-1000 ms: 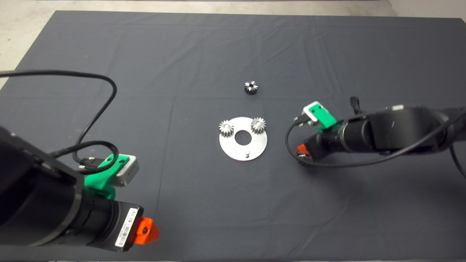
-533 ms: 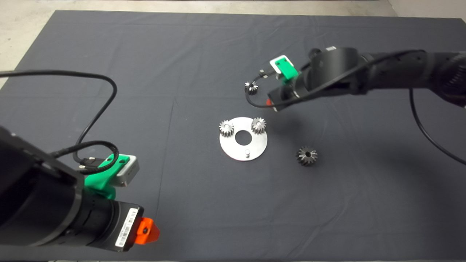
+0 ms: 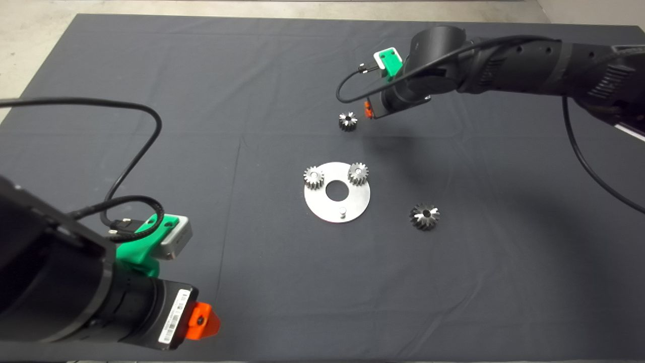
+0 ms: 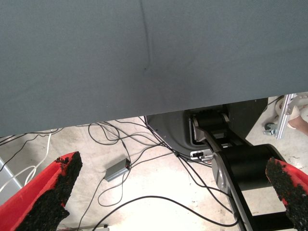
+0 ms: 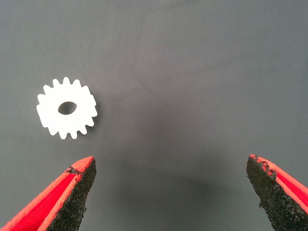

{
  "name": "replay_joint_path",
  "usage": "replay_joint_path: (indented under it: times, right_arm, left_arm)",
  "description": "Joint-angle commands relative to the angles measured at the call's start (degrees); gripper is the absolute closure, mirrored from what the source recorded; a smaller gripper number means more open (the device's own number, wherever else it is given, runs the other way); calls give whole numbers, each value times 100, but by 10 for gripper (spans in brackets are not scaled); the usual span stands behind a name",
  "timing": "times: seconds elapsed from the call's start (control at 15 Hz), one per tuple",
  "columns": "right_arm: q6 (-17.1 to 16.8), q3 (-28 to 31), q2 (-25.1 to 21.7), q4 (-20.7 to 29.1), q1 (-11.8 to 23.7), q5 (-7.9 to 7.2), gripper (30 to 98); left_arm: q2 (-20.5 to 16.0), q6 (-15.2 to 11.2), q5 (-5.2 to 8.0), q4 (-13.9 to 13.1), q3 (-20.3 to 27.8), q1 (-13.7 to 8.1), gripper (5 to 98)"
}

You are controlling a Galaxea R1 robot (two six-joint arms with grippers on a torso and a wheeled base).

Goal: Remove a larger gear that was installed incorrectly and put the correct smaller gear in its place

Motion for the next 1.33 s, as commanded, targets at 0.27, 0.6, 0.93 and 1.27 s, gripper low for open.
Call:
replay_joint_path:
  times: [0.27, 0.6, 0.93, 1.27]
  right_arm:
    - [29, -95, 32, 124, 102, 1199, 454]
    - [21, -436, 53, 124, -178, 1544, 454]
    - [29, -482, 79, 124, -328, 1873, 454]
    - [-14, -552, 139, 115, -353, 2134, 454]
  left_arm:
    - [-2, -46, 17, -76, 94, -82, 54]
    - [7, -46, 17, -111, 94, -82, 54]
    - [7, -37, 17, -111, 94, -82, 54]
    - [-2, -37, 17, -111, 94, -82, 54]
